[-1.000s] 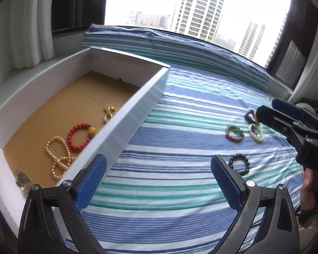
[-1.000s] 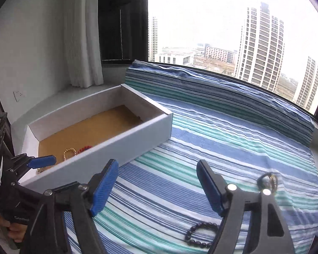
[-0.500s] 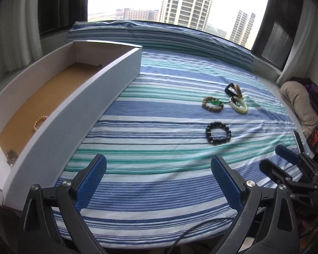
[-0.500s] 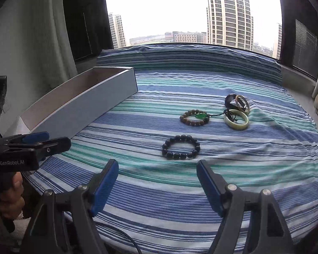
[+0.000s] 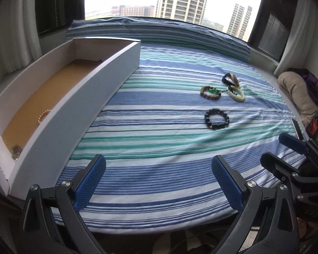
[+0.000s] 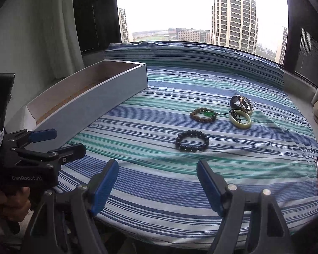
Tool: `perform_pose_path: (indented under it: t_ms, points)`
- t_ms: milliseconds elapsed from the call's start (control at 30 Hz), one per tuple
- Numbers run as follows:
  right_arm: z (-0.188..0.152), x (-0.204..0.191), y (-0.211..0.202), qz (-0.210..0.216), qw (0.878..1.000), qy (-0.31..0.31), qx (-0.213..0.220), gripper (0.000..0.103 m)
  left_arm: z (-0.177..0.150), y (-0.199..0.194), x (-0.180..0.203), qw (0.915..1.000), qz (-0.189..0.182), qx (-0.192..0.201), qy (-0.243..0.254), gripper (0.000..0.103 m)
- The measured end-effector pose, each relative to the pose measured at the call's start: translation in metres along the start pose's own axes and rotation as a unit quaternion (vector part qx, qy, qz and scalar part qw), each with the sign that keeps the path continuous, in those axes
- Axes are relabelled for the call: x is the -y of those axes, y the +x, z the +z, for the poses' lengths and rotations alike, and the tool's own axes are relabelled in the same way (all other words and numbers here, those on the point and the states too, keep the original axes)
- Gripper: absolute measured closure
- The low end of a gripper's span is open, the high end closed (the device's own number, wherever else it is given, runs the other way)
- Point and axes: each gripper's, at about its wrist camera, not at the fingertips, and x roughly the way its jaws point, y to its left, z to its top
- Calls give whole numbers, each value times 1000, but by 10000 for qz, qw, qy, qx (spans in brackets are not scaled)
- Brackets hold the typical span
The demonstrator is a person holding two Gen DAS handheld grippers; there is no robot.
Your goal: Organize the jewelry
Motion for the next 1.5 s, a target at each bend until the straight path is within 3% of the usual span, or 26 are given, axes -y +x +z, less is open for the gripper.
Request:
perform_pose_path:
  t_ms: [133,333,600,700,833,900,1000,1033,1100,1200,1267,1333,1367,1400,1500]
  points:
    - [-11,10,-6,-248,9997,34,-48,25,-5,11,0,9997,-141,-86,-161,3]
    - [-28,50,9,-530,9977,381,-188,25,-3,34,22,9990,-182,-375,130,3]
    - [-35,82,24,-338,9954,869,-202,25,9,56,52,9956,-462,-542,609,3]
    - [-42,89,27,-304,9944,968,-278,25,22,70,71,9911,-682,-601,968,3]
    - [-49,100,26,-311,9923,1166,-280,25,47,100,82,9883,-897,-673,1031,5]
    - [-51,103,24,-309,9916,1226,-272,25,59,120,87,9870,-991,-746,1018,14]
    - [-52,102,23,-285,9912,1261,-270,25,69,149,99,9844,-1019,-828,1169,18]
    - [-52,101,22,-270,9914,1252,-273,25,69,157,104,9837,-957,-814,1284,19]
    - [-52,98,21,-236,9920,1205,-285,25,68,173,113,9822,-824,-846,1460,29]
    - [-52,94,20,-197,9931,1116,-307,25,66,194,118,9814,-828,-1047,1383,41]
    - [-52,91,20,-174,9938,1055,-311,25,65,200,119,9824,-832,-1054,1300,43]
    - [-52,91,20,-189,9941,1021,-317,25,63,199,122,9831,-714,-940,1402,53]
    - [-52,91,20,-193,9940,1032,-321,25,62,198,124,9828,-629,-903,1485,75]
    - [-52,92,21,-195,9937,1056,-326,25,61,198,125,9817,-611,-904,1559,92]
    - [-51,93,21,-218,9931,1109,-314,25,59,193,117,9822,-763,-1036,1367,92]
